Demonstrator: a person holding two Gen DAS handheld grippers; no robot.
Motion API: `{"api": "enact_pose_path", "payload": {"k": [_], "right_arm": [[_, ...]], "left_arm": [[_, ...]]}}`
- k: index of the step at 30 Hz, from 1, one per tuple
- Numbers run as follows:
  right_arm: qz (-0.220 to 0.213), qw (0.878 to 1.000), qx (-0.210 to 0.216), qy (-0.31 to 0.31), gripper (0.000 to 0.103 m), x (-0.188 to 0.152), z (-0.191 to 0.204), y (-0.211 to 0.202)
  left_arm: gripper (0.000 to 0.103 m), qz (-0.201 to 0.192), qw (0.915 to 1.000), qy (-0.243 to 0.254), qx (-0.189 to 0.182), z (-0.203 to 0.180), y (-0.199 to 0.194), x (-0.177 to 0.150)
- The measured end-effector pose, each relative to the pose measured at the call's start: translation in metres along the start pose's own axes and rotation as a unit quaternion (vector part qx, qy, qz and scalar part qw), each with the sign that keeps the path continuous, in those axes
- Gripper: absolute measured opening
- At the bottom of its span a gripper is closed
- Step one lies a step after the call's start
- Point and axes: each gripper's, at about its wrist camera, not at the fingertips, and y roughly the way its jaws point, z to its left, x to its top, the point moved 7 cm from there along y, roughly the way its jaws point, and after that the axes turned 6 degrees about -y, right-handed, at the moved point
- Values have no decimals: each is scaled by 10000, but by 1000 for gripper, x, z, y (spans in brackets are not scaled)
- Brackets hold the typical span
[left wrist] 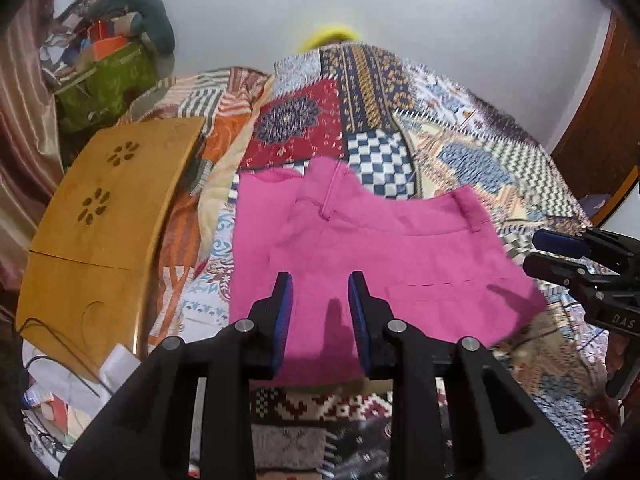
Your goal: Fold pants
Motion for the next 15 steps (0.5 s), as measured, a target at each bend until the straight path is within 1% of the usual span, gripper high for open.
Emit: {"api": "enact_pose_path", "payload": {"k": [6, 11, 15], "right_arm": [[-464, 9989, -62, -56, 39, 13, 11, -47], [-1005, 9948, -135, -130, 39, 23, 23, -93], [-1389, 9901, -92, -159, 39, 24, 39, -134]], "left_arm": [[29, -366, 9992, 149, -16, -17, -56, 6], [29, -756, 9968, 245, -66, -35, -104, 5], [29, -1048, 9940, 208, -221, -51, -147, 1]]}}
